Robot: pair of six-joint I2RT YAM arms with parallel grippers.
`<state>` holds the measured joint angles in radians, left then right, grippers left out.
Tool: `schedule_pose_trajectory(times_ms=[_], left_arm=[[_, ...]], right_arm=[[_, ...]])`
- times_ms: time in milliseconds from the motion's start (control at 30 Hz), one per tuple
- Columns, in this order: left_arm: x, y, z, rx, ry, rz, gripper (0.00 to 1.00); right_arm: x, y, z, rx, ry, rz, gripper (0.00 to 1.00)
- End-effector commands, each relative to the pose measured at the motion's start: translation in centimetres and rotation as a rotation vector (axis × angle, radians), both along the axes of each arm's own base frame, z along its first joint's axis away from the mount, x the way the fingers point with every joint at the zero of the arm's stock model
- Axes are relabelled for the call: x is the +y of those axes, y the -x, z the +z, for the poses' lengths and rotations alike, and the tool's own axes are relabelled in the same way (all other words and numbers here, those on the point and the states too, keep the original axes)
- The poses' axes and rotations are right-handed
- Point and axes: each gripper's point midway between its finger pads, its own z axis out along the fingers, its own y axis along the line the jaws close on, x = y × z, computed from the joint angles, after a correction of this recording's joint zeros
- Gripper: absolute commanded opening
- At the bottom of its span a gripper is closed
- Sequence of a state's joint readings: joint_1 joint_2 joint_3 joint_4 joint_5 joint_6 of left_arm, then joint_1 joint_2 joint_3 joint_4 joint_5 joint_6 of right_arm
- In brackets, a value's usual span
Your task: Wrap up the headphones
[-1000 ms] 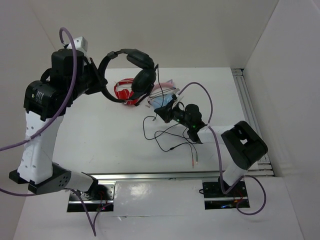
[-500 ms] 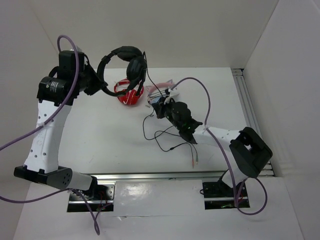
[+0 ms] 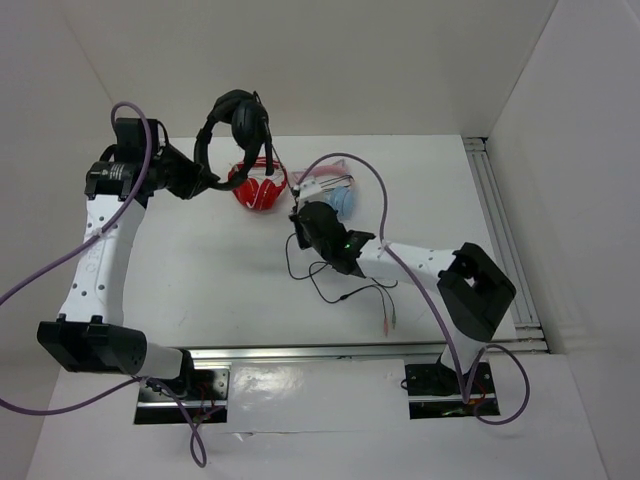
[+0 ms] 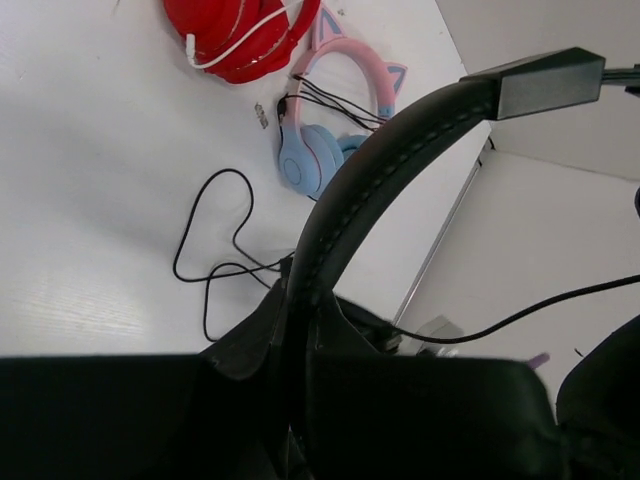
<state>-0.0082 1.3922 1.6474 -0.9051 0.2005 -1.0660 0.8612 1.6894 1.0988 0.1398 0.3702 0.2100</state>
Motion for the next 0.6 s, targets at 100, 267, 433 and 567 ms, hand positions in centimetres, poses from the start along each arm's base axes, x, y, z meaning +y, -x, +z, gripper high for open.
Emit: schedule_pose_trajectory(times_ms=[100, 267, 433, 567], left_arm=[[2.3, -1.2, 3.5, -0.130, 0.028, 0.182, 0.00], [4.8, -2.5, 1.2, -0.068, -0.068, 0.297, 0.00], [6.2, -2.8, -2.7, 0.028, -0.205, 0.372, 0.00], [7.0, -2.5, -4.1, 0.050, -0.283, 0.424, 0.00]], right_arm=[[4.2, 3.9, 1.4, -0.031, 0.090, 0.147, 0.00], [6.8, 6.8, 3.3, -0.041, 0.053, 0.292, 0.00], [9.2, 10.1, 6.0, -0.053, -0.009, 0.455, 0.00], [11.1, 12.3, 8.3, -0.051, -0.081, 0.588, 0.00]])
